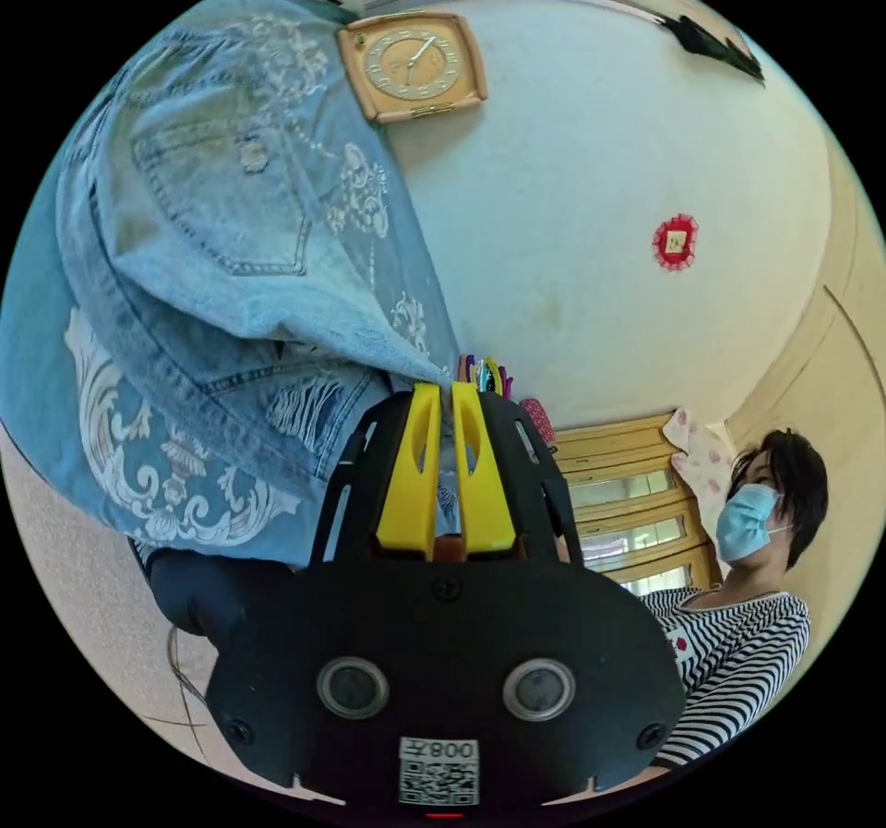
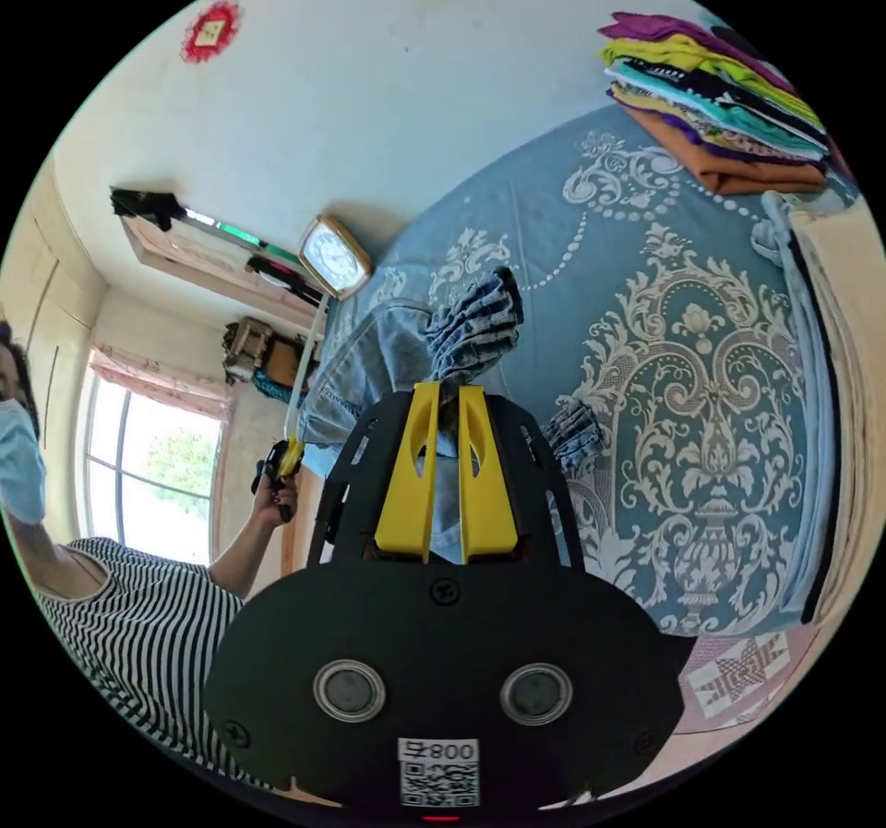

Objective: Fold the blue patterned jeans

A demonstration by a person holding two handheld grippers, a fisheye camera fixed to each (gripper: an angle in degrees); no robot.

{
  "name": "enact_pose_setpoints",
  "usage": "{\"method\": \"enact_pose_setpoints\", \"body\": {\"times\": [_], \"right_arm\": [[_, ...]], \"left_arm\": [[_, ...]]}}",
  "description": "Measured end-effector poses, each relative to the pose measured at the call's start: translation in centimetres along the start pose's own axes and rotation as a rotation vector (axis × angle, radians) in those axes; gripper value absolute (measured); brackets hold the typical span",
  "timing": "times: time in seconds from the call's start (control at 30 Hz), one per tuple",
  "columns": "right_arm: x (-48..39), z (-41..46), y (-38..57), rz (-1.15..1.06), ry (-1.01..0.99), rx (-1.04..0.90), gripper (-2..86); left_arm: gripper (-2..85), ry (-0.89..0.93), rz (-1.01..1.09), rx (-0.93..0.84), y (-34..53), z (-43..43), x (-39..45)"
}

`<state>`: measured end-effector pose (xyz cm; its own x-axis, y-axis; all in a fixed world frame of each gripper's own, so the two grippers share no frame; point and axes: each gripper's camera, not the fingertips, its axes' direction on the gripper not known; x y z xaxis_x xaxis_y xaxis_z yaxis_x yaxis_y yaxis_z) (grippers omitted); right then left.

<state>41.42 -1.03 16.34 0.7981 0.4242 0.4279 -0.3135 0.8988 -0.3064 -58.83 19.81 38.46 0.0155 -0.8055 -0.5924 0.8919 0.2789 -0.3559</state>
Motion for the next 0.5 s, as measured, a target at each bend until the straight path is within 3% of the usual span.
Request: {"method": "enact_pose_setpoints", "body": {"times": [0.23,0.33,0.4,0.5], "right_arm": [[-1.4,-5.6,-1.8,-0.133,-0.001,0.136,3.2],[0.8,-5.9,-9.3,-0.103,0.023,0.153,3.9],[3.0,-5.2,-13.0,-0.038,0.128,0.134,4.6],[5.9,-3.7,-15.1,0.055,0.288,0.068,4.0]], "left_arm": [[3.6,-0.062,0.279,-0.077,-11.8,9.7,7.9],[5.4,-0.187,0.296,-0.155,-17.5,17.3,9.8],[6.7,-0.349,0.305,-0.23,-18.7,20.9,9.9],[8.8,-0.318,0.315,-0.291,-17.8,22.8,8.2]]}}
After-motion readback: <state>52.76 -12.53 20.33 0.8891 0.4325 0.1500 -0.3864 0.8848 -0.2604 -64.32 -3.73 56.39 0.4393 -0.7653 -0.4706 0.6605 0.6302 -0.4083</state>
